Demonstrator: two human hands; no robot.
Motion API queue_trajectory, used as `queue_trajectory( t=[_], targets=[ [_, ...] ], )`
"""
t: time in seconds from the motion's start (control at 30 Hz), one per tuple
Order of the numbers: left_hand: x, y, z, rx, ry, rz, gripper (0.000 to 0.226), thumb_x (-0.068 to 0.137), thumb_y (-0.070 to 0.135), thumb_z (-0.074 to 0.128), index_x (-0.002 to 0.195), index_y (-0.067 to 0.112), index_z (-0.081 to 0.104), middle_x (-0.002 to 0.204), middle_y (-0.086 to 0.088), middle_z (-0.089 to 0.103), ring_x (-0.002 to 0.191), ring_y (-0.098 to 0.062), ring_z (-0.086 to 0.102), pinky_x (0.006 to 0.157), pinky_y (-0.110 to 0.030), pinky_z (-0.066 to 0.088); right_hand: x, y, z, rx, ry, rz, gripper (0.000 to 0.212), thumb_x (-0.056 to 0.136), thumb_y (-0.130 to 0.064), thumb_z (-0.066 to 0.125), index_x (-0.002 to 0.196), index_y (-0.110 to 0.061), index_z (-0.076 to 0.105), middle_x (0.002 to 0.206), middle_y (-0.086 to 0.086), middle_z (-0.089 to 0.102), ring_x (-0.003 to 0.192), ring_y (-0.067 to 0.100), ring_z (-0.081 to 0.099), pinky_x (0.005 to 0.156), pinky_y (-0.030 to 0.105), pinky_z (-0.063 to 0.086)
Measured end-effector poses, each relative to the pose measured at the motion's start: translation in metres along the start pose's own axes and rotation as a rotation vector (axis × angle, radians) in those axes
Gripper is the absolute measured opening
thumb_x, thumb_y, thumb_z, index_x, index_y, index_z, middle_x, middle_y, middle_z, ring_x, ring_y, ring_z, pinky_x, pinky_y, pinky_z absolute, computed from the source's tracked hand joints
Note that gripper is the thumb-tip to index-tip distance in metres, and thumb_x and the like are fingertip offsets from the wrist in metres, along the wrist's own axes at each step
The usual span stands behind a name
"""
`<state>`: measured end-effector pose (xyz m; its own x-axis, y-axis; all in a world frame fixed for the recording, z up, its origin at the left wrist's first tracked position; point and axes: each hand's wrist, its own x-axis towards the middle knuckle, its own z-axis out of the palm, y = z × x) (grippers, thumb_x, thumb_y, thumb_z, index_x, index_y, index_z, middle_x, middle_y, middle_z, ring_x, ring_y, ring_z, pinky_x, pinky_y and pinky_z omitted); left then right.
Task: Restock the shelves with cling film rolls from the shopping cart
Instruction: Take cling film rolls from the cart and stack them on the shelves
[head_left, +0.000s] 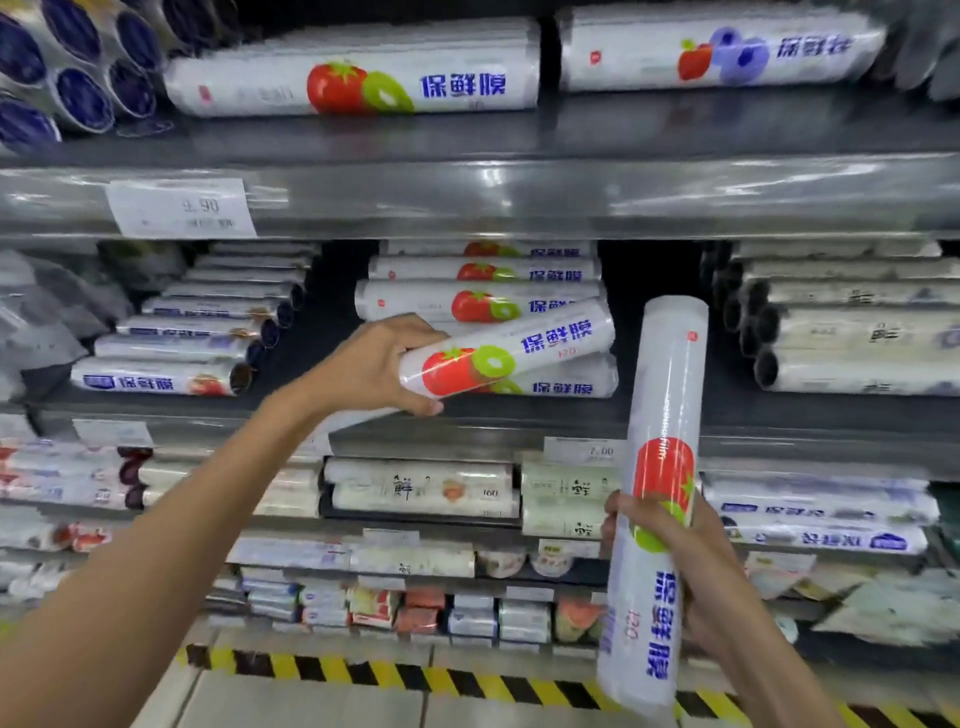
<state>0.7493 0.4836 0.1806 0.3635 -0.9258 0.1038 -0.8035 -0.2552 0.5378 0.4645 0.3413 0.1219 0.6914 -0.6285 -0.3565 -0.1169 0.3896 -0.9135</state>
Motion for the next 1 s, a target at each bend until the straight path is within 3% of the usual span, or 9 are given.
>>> queue_trajectory(
  t=[0.1,0.2,0.27,0.5,0.77,0.9,1.0],
  targets=[
    [0.027,-0.007,-0.012,0.052,-0.009,0.048,0.078,0.05,0.064,0.075,0.119,0.03,0.06,0.104,0.012,0.062,0.091,0.002,0.057,0.084,-0.011,0.041,0.003,0.008,0.003,0.003,0.037,-0.023,0.042,0.062,-0.017,0.072,0.101,-0.013,0.057,0.077,0.013,0.071,0.06,0.021,0.068,0.049,0.031,0.053],
    [0.056,-0.017,-0.017,0.133,-0.041,0.007,0.076,0.058,0.041,0.086,0.127,0.022,0.059,0.125,0.004,0.06,0.114,-0.012,0.054,0.099,-0.022,0.038,0.001,0.015,0.007,0.013,0.069,-0.035,0.036,0.068,-0.013,0.071,0.101,-0.015,0.056,0.078,0.012,0.07,0.058,0.017,0.068,0.046,0.026,0.052],
    [0.071,-0.023,-0.019,0.142,-0.072,-0.012,0.08,0.057,0.039,0.086,0.13,0.025,0.056,0.134,0.005,0.054,0.123,-0.012,0.049,0.106,-0.026,0.035,0.0,0.018,0.011,0.023,0.082,-0.041,0.035,0.07,-0.01,0.07,0.102,-0.011,0.056,0.072,0.01,0.07,0.057,0.018,0.068,0.045,0.025,0.051],
    [0.095,-0.038,-0.016,0.058,-0.134,0.021,0.079,0.056,0.037,0.087,0.128,0.034,0.055,0.135,0.011,0.051,0.124,-0.006,0.045,0.105,-0.02,0.031,0.004,0.028,0.021,0.017,0.106,-0.043,0.057,0.057,-0.013,0.083,0.106,-0.011,0.054,0.07,0.01,0.07,0.063,0.025,0.068,0.055,0.034,0.053],
    [0.091,-0.05,-0.002,0.175,-0.057,0.074,0.085,0.055,0.04,0.086,0.132,0.032,0.051,0.119,0.004,0.047,0.113,-0.014,0.042,0.088,-0.02,0.031,0.01,0.028,0.035,0.038,0.087,-0.052,0.058,0.055,-0.018,0.08,0.107,-0.01,0.054,0.077,0.012,0.07,0.063,0.024,0.068,0.053,0.031,0.053],
    [0.081,-0.049,0.001,0.204,0.064,0.12,0.085,0.057,0.038,0.087,0.134,0.027,0.052,0.132,0.002,0.053,0.122,-0.015,0.047,0.1,-0.023,0.034,0.012,0.029,0.038,0.015,0.08,-0.057,0.068,0.047,-0.026,0.083,0.106,-0.012,0.054,0.081,0.014,0.07,0.065,0.024,0.069,0.053,0.031,0.054],
    [0.07,-0.05,0.005,0.181,0.16,0.125,0.074,0.063,0.03,0.085,0.129,0.018,0.057,0.13,-0.002,0.057,0.122,-0.017,0.05,0.103,-0.023,0.034,0.012,0.03,0.04,0.02,0.074,-0.06,0.062,0.052,-0.016,0.085,0.105,-0.011,0.054,0.081,0.015,0.07,0.064,0.024,0.069,0.052,0.031,0.054]
  ],
)
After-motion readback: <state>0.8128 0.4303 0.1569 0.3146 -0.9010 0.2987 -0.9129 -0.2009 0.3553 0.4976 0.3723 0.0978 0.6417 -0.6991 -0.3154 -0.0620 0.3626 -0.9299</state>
